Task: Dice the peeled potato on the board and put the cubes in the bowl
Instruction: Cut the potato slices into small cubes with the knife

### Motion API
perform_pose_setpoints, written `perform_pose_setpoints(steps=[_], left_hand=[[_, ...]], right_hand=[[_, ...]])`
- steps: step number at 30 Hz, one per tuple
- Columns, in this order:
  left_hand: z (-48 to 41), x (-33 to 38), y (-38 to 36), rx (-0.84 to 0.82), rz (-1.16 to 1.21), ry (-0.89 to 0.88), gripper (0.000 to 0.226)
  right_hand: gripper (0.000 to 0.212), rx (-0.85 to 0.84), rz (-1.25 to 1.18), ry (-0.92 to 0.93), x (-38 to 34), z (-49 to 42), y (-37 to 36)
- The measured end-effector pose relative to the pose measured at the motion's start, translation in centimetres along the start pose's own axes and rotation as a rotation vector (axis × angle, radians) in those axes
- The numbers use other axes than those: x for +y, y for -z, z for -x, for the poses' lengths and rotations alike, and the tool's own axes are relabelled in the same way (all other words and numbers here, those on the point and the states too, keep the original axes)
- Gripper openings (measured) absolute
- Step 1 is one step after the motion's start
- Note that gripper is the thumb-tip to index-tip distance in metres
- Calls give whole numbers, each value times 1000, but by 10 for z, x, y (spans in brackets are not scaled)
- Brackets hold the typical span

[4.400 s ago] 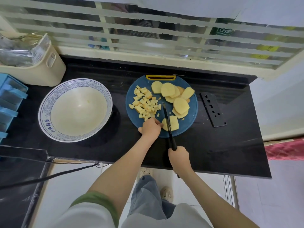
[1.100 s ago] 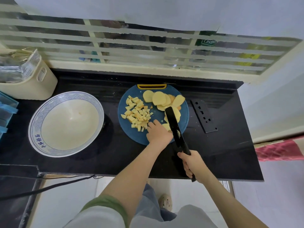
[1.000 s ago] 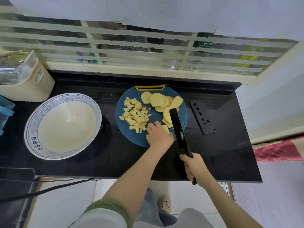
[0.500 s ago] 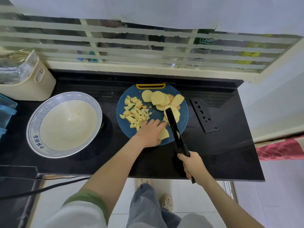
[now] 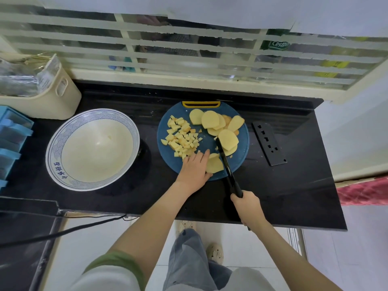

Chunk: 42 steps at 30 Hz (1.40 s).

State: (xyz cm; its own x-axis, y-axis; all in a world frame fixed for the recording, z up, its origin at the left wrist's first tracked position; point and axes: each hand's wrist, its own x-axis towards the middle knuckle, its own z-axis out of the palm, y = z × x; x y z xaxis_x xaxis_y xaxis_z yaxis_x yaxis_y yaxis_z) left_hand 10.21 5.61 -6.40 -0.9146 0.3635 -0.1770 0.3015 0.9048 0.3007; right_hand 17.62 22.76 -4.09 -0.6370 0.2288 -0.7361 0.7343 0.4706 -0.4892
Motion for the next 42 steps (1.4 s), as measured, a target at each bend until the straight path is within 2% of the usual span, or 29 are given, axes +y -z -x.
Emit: perform_pose_setpoints(steps=[7, 12, 21, 33, 42], left_hand=[[-1, -10, 4, 21, -40, -58, 70], [-2, -13, 1, -6, -120, -111, 69], [0, -10, -5, 19, -129, -114, 65], [-1, -9, -11, 80, -125, -128, 62], [-1, -14, -18, 203, -109, -196, 64]], right_hand=[[14, -55, -66, -43, -6, 2, -4], [20, 21, -49, 14, -11, 4, -6], [19, 15, -91, 15, -27, 4, -20], [21, -4, -24, 14, -24, 2, -21], [16, -18, -38, -109, -28, -4, -30]])
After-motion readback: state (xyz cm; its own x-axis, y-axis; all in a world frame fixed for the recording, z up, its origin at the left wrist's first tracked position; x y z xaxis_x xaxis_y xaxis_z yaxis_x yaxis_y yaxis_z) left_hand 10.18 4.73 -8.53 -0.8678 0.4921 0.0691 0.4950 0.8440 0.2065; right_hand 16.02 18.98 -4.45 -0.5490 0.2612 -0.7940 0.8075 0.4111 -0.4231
